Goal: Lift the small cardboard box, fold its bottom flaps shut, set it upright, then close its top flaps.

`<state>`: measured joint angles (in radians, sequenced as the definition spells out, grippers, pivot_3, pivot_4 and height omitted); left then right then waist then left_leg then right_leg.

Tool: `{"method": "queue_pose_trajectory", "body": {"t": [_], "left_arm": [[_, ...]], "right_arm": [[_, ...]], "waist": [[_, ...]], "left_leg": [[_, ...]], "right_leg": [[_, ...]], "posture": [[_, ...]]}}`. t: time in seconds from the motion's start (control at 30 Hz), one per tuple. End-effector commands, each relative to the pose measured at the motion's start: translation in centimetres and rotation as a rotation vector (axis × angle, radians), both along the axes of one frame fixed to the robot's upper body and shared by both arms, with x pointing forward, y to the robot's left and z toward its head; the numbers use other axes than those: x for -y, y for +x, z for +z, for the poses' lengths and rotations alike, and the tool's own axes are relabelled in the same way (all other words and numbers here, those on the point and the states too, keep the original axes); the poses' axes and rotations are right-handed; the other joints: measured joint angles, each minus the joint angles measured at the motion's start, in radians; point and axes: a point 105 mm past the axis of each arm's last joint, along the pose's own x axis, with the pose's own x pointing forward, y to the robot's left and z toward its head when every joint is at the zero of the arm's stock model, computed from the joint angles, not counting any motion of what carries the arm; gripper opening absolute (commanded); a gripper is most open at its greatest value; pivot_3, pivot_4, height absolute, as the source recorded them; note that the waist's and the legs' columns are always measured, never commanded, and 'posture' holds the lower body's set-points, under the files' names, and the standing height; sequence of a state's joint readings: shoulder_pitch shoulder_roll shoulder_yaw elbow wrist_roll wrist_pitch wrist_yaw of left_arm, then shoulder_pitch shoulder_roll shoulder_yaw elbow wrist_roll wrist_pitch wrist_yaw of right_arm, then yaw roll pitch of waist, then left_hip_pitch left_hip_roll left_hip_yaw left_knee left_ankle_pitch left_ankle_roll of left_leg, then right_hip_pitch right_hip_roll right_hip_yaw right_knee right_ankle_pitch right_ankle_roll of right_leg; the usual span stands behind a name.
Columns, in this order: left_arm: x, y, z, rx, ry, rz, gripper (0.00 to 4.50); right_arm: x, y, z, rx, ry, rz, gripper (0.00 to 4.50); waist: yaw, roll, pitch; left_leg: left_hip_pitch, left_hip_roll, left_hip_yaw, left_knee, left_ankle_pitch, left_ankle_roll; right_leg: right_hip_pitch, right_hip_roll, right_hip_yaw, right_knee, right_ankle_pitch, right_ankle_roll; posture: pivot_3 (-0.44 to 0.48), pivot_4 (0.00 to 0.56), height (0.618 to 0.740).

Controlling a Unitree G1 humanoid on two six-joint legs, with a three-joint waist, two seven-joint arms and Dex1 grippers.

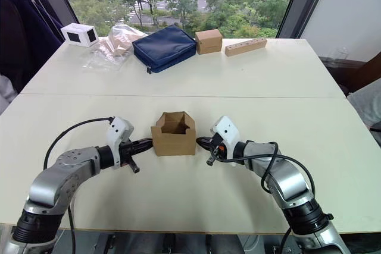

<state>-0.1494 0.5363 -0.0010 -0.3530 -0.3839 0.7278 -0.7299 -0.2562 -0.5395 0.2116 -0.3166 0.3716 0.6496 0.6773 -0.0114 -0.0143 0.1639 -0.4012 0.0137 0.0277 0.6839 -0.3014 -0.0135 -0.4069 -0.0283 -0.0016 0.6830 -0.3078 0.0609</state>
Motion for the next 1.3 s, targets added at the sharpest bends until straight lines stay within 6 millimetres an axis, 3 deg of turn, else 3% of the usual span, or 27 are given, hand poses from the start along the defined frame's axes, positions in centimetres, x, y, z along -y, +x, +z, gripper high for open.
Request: {"method": "queue_pose_trajectory", "body": {"t": [0.03,0.23,0.57,0.83,0.97,1.03,1.17,1.3], "left_arm": [[1.3,-0.6,0.0,0.004,-0.021,-0.067,0.06],[2.6,-1.3,-1.0,-0.039,-0.012,-0.158,0.06],[3.1,-1.5,-1.0,-0.043,-0.011,-0.211,0.06],[0.6,0.1,-0.1,0.038,0.03,-0.112,0.06],[-0.9,-0.7,0.8,0.094,0.06,-0.128,0.06],[-1.6,-1.1,1.0,0.008,0.025,-0.151,0.06],[-2.1,-0.4,4.1,0.004,-0.101,-0.187,0.06],[-0.6,0.4,6.4,0.052,-0.115,-0.258,0.06]], "right_arm": [[-0.3,-1.1,1.0,0.022,0.004,0.05,0.0],[0.8,-1.7,0.6,-0.011,-0.018,0.038,0.0],[1.6,-2.5,0.6,-0.043,-0.022,0.016,0.0],[2.4,-2.8,0.8,-0.055,-0.045,0.025,0.0],[3.9,-2.7,1.2,-0.035,-0.097,0.015,0.0],[4.8,-2.4,1.8,-0.019,-0.106,0.001,0.0],[6.3,-1.4,4.8,0.041,-0.07,-0.005,0.0],[5.3,-0.2,8.2,0.106,0.06,0.035,0.0]], "waist": [[0.002,0.0,0.0],[0.001,0.0,0.0],[0.0,0.0,0.0],[0.0,0.0,0.0],[-0.002,0.0,0.0],[-0.001,0.0,0.0],[0.003,0.0,0.0],[0.0,0.0,0.0]], "left_leg": [[0.0,0.0,0.0,0.0,0.0,0.0],[0.001,0.0,0.0,0.0,0.0,0.0],[0.001,0.0,0.0,0.0,0.0,0.0],[0.001,0.0,0.0,0.0,0.0,0.0],[0.001,0.0,0.0,0.0,0.0,0.0],[0.001,0.0,0.0,-0.001,0.0,0.0],[0.002,0.0,0.0,-0.001,0.0,0.0],[0.002,0.0,0.0,0.0,0.0,0.0]], "right_leg": [[0.0,0.0,0.0,0.0,0.0,0.0],[0.001,0.0,0.0,0.0,0.0,0.0],[0.001,0.0,0.0,-0.001,0.0,0.0],[0.001,0.0,0.0,-0.001,0.0,0.0],[0.001,0.0,0.0,-0.001,0.0,0.0],[0.001,0.0,0.0,-0.001,0.0,0.0],[0.002,-0.001,0.0,-0.002,0.0,0.0],[0.003,0.0,0.0,-0.002,0.0,0.0]], "posture": [[0.0,0.15,0.74],[0.0,0.15,0.74],[0.0,0.15,0.74],[0.0,0.15,0.74],[0.0,0.15,0.74],[0.0,0.15,0.74],[0.0,0.15,0.74],[0.0,0.15,0.74]]}}
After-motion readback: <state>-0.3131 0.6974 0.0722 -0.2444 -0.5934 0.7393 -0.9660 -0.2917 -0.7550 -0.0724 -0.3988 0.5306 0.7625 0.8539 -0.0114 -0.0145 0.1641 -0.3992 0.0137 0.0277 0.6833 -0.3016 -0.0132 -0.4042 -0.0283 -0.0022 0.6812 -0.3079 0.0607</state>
